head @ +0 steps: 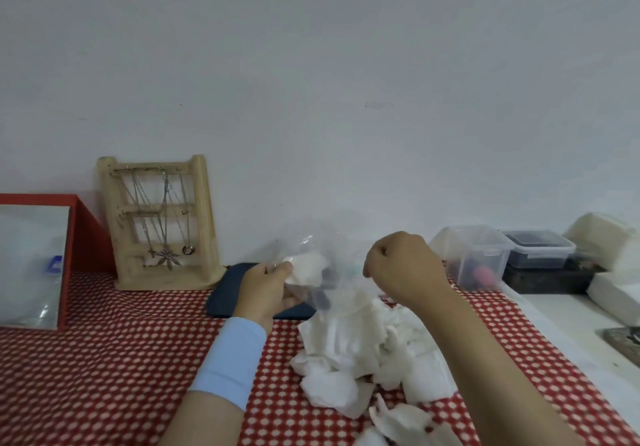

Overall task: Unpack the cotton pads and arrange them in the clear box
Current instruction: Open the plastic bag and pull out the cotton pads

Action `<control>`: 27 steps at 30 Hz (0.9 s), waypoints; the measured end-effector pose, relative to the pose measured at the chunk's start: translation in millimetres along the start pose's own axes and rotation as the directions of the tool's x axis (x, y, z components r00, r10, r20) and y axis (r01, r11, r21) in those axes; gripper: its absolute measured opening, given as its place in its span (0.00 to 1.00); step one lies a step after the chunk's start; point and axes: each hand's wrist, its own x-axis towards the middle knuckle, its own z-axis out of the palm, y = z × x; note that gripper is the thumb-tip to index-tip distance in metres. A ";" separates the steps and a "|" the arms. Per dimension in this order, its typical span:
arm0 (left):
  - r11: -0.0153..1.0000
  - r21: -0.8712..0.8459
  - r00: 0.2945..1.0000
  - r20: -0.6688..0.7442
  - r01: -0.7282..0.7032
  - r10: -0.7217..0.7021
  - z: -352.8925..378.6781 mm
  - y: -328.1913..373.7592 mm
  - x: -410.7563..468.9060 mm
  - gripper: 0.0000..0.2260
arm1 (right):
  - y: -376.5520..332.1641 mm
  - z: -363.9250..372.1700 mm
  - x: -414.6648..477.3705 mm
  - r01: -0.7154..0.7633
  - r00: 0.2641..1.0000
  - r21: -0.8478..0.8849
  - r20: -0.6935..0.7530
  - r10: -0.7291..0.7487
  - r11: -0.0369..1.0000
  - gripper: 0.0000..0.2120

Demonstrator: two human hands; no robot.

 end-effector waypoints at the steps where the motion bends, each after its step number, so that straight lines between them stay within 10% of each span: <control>1: 1.000 -0.024 1.000 0.000 -0.004 0.004 -1.2 -0.1 0.2 0.08 | -2.7 1.3 -2.0 -0.025 0.997 -0.036 0.067 0.027 0.999 0.14; 9: 0.976 -0.216 0.996 0.077 -0.026 0.044 -7.8 5.5 -6.9 0.31 | -20.1 16.0 -2.7 -0.391 0.907 0.483 0.344 0.241 0.784 0.47; 13: 0.990 -0.135 0.998 0.043 -0.044 0.051 -11.4 3.9 -7.8 0.28 | -26.2 14.3 7.1 -0.436 0.899 0.713 0.373 0.229 0.549 0.38; 17: 0.988 0.150 0.999 0.037 -0.017 0.012 -9.2 13.0 -11.5 0.26 | -22.3 11.3 13.6 -0.355 0.919 0.597 0.363 0.153 0.719 0.25; 23: 0.469 0.760 0.858 0.223 -0.450 0.462 1.9 55.6 -15.6 0.38 | -5.2 -2.7 25.3 -0.194 0.965 0.553 0.254 0.058 0.810 0.08; 27: 0.311 0.798 0.848 0.428 -0.517 0.313 38.1 78.8 -12.7 0.27 | -1.1 -26.2 31.1 -0.073 0.982 0.534 0.185 -0.032 0.842 0.10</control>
